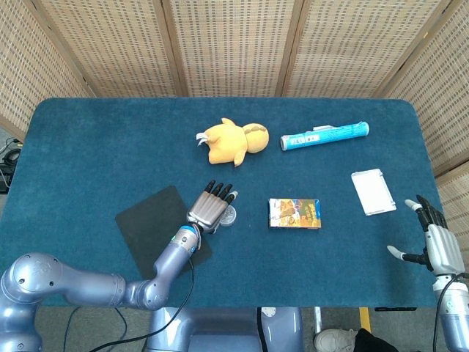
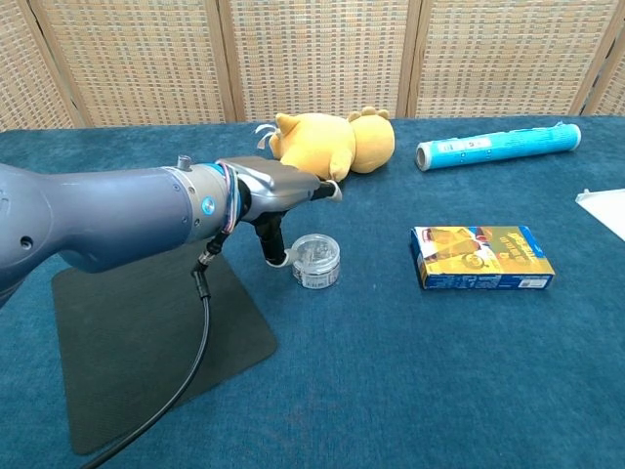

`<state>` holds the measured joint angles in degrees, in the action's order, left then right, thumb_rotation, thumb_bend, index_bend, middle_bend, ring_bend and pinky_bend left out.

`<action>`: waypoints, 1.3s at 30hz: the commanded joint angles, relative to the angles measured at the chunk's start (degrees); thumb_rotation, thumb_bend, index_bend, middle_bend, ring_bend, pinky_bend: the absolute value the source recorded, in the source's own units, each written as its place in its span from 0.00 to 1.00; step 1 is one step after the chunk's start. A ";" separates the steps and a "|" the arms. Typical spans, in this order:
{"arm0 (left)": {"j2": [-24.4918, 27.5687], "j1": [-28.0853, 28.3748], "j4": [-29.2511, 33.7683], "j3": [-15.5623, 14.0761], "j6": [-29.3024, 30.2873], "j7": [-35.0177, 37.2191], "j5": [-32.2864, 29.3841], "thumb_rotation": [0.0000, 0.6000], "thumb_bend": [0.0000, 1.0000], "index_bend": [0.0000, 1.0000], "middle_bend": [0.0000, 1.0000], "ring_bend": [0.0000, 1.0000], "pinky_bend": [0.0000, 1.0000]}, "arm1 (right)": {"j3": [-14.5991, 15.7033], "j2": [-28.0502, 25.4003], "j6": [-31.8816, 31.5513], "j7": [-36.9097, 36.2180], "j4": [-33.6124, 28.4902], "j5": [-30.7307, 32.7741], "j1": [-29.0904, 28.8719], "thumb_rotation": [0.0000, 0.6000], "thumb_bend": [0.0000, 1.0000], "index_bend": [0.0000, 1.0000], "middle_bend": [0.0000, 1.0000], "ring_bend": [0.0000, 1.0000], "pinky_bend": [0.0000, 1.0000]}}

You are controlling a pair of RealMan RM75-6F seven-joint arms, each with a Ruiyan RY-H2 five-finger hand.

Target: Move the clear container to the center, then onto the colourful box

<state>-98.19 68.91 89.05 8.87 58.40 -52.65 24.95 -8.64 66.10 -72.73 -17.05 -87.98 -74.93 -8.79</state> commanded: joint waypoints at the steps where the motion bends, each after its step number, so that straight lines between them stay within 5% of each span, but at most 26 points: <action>1: 0.49 -0.41 0.55 0.07 0.55 0.72 0.76 1.00 0.40 0.01 0.00 0.00 0.00 | -0.03 -0.01 -0.01 0.01 0.07 0.09 0.01 1.00 0.01 0.13 0.00 0.00 0.00; 9: 6.97 -6.09 8.93 -0.22 6.49 7.43 7.60 1.00 0.39 0.00 0.00 0.00 0.00 | -0.18 0.07 -0.04 0.37 0.30 0.26 -0.11 1.00 0.01 0.13 0.00 0.00 0.00; 19: 19.58 -22.40 19.54 -8.33 21.71 20.44 25.63 0.96 0.31 0.00 0.00 0.00 0.00 | -0.16 0.92 -0.45 3.92 0.33 0.51 -0.49 1.00 0.00 0.12 0.00 0.00 0.00; 27: 24.90 -36.21 18.12 -16.06 32.43 29.81 38.40 1.00 0.25 0.00 0.00 0.00 0.00 | 0.17 2.44 -2.13 8.59 -0.39 0.06 -0.49 1.00 0.00 0.11 0.00 0.00 0.00; 32: 27.18 -42.84 16.26 -17.66 37.19 33.17 41.60 1.00 0.26 0.00 0.00 0.00 0.00 | 0.23 3.35 -3.00 12.11 -1.49 -0.53 -0.90 1.00 0.00 0.11 0.00 0.00 0.00; 39: 29.07 -46.74 14.88 -16.23 37.00 35.62 43.02 1.00 0.25 0.00 0.00 0.00 0.00 | -0.64 2.55 -4.23 21.72 -8.53 -2.95 -3.21 1.00 0.00 0.11 0.00 0.00 0.00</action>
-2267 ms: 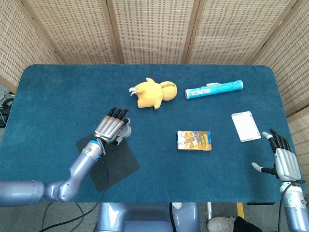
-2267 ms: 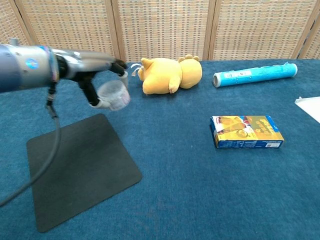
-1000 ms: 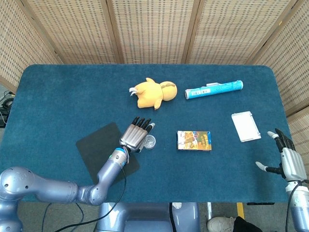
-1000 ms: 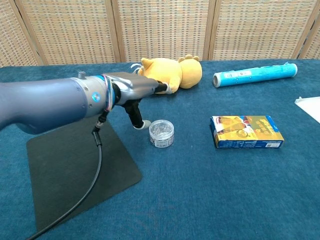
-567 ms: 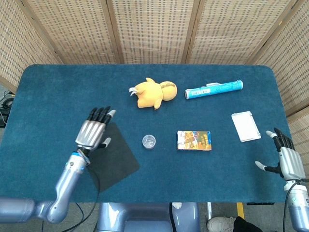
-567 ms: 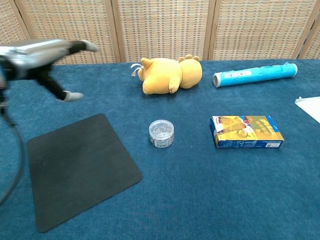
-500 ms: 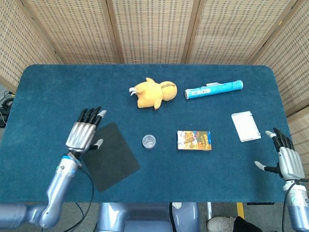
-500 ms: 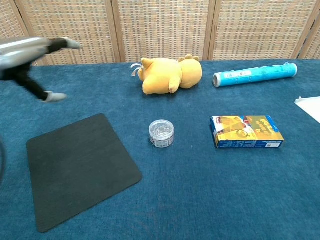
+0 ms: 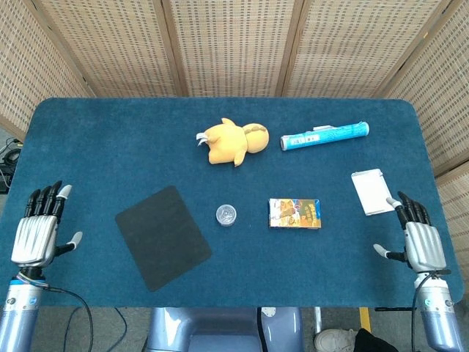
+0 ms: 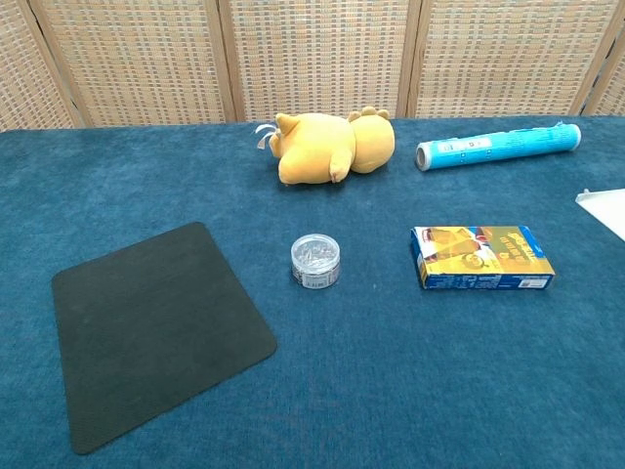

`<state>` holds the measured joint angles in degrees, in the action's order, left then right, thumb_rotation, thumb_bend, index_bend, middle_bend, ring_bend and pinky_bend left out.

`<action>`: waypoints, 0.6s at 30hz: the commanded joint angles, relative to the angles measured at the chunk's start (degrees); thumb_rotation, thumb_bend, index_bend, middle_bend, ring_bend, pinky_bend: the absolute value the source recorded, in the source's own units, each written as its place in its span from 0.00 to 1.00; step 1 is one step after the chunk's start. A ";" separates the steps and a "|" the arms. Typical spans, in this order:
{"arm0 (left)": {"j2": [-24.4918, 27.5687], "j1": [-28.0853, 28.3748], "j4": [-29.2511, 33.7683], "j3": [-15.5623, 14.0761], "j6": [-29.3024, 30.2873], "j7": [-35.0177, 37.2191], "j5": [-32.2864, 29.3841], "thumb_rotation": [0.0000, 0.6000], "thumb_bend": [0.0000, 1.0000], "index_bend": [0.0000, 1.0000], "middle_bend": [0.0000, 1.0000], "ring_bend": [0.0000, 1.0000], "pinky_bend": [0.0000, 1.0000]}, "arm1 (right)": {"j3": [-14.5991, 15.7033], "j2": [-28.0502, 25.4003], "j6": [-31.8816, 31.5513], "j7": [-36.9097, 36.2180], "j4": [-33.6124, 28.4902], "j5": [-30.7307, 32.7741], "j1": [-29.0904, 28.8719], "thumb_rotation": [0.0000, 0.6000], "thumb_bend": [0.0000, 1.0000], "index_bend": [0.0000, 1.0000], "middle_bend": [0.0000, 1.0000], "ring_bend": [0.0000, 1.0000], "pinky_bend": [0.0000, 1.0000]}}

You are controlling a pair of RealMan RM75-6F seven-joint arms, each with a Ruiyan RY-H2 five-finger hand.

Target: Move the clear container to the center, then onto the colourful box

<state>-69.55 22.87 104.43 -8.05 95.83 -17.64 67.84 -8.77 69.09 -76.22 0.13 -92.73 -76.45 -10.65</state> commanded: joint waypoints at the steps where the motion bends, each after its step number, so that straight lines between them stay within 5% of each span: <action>1: 0.58 -0.91 -0.59 0.97 -0.95 0.94 0.26 1.00 0.26 0.00 0.00 0.00 0.00 | -0.70 -0.52 -0.76 6.42 -5.36 -1.70 -1.84 1.00 0.00 0.11 0.00 0.00 0.00; 10: 1.21 -2.30 -0.68 2.70 -3.77 2.08 2.84 1.00 0.26 0.00 0.00 0.00 0.00 | -2.83 0.80 5.04 19.43 -18.13 2.54 -7.98 1.00 0.00 0.14 0.00 0.00 0.00; 18: 0.94 -3.20 -1.05 4.01 -6.21 2.01 5.37 1.00 0.25 0.00 0.00 0.00 0.00 | -6.79 9.05 8.93 41.14 -26.10 17.17 -19.38 1.00 0.00 0.17 0.00 0.00 0.00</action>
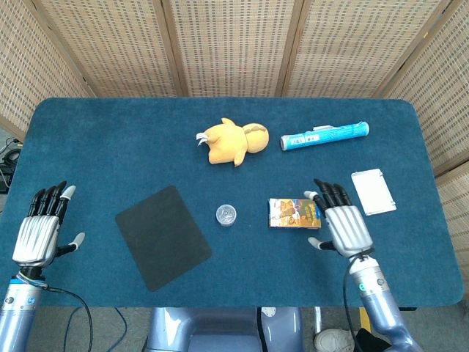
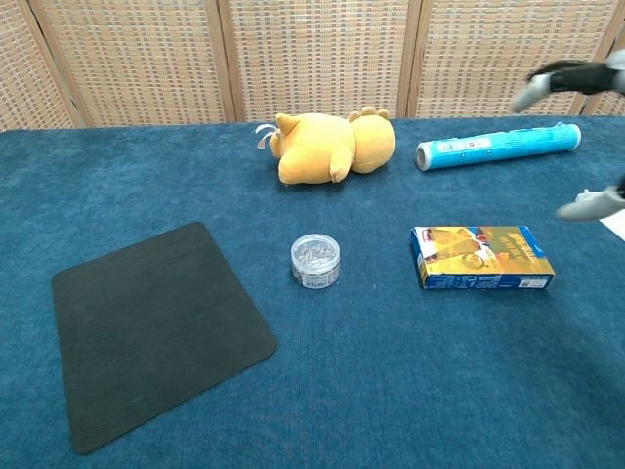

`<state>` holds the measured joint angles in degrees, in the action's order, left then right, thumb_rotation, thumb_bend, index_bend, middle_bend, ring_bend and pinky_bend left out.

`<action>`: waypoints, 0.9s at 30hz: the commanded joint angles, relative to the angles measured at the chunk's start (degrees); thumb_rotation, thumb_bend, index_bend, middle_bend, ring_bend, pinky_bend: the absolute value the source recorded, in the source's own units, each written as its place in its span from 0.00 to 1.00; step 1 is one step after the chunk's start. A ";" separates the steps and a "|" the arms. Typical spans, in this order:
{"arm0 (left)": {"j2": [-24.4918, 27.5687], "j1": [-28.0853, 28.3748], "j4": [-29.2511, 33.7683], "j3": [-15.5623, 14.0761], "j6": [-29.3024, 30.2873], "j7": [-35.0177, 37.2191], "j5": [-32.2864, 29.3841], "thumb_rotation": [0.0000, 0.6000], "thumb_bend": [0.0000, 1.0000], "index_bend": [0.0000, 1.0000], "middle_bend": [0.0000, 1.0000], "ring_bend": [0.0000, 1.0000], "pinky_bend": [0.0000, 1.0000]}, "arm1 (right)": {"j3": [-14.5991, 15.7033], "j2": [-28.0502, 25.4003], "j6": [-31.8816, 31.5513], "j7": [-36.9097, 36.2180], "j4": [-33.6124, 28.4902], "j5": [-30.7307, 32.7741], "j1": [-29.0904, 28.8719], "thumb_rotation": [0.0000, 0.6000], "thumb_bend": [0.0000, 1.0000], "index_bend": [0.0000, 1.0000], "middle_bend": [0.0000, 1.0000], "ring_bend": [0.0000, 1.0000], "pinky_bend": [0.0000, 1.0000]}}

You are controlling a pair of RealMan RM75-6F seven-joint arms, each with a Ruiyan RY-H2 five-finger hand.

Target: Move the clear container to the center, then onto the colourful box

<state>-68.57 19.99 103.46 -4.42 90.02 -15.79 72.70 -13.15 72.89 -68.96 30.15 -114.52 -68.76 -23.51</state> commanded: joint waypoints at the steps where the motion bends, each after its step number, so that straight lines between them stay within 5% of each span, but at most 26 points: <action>1: -0.04 -0.44 -0.16 0.58 -0.68 0.33 0.73 1.00 0.26 0.00 0.00 0.00 0.00 | -2.71 6.30 1.48 13.16 -4.54 11.45 -7.71 1.00 0.00 0.17 0.00 0.00 0.00; 11: -0.24 -1.55 -0.81 2.43 -3.09 1.09 1.95 1.00 0.25 0.00 0.00 0.00 0.00 | -4.39 17.38 -3.03 25.92 0.26 24.39 -17.64 1.00 0.00 0.22 0.00 0.00 0.00; 27: 0.40 -2.89 -2.33 4.98 -6.68 3.91 2.27 1.00 0.25 0.00 0.00 0.00 0.00 | -9.46 30.71 -5.22 34.67 12.34 37.44 -31.31 1.00 0.00 0.25 0.00 0.00 0.00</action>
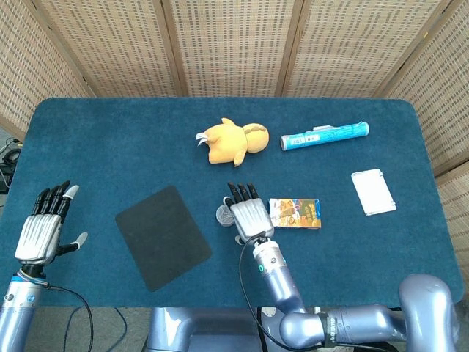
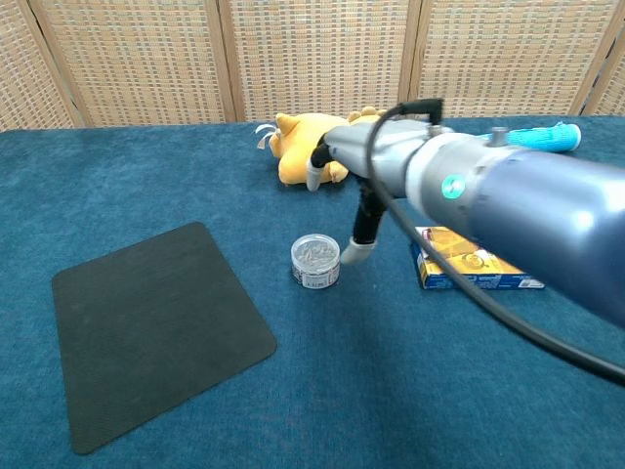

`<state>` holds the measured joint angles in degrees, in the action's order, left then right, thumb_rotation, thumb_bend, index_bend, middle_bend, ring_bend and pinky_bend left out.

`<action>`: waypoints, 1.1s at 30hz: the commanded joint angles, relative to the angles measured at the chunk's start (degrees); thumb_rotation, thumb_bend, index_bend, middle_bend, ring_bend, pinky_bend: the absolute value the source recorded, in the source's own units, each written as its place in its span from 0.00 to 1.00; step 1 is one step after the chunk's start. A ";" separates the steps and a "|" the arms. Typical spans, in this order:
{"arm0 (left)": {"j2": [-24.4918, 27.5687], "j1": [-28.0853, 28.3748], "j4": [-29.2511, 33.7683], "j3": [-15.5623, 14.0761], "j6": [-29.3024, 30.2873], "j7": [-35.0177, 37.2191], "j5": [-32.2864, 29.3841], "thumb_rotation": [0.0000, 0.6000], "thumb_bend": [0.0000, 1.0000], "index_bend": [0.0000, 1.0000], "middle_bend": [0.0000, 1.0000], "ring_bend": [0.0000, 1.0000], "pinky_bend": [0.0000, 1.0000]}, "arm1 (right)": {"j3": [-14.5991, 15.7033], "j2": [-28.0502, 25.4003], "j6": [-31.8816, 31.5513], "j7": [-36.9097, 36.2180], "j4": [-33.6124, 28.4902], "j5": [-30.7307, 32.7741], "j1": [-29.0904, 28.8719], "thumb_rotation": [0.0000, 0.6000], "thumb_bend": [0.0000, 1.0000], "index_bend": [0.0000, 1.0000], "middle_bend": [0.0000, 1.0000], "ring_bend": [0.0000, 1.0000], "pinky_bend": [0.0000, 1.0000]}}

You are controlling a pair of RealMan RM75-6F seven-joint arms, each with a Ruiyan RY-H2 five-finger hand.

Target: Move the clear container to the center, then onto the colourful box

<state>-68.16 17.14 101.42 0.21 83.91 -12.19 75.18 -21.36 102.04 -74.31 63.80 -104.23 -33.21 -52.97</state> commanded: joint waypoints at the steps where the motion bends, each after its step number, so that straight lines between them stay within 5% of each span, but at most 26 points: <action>1: 0.01 -0.06 -0.45 0.59 -1.00 0.57 -0.39 1.00 0.26 0.00 0.00 0.00 0.00 | -1.40 1.98 0.38 1.10 3.13 2.55 -2.55 1.00 0.00 0.25 0.00 0.00 0.00; 33: 0.41 -0.98 -2.08 3.98 -6.31 1.91 -2.41 1.00 0.26 0.00 0.00 0.00 0.00 | 0.56 8.03 6.60 -2.33 19.98 9.92 -9.98 1.00 0.00 0.25 0.00 0.00 0.00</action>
<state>-67.73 16.17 99.38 4.15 77.63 -10.29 72.79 -21.02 109.82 -67.98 61.66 -84.64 -23.49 -62.83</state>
